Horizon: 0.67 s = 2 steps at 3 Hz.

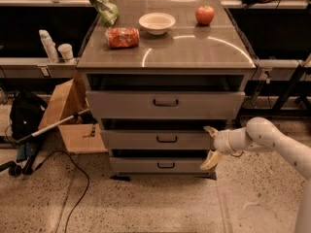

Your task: Open middle drawer

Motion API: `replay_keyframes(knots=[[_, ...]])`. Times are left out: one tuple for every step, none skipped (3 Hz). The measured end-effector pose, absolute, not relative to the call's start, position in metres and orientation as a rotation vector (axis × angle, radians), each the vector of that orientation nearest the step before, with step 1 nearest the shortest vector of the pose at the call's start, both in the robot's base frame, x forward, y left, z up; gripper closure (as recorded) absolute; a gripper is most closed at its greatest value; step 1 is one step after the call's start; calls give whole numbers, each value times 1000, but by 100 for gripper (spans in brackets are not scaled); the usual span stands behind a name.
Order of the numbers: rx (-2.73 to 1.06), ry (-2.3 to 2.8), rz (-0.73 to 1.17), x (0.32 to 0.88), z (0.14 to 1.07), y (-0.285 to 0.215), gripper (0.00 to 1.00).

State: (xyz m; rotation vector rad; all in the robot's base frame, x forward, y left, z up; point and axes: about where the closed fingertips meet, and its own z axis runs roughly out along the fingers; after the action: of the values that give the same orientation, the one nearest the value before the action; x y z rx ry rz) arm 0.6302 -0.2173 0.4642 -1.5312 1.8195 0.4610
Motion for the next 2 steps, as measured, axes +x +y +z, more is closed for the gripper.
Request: replay_keyframes(knots=[[-1516, 1832, 469, 629, 459, -219, 0], [-1509, 1819, 464, 647, 453, -213, 0]])
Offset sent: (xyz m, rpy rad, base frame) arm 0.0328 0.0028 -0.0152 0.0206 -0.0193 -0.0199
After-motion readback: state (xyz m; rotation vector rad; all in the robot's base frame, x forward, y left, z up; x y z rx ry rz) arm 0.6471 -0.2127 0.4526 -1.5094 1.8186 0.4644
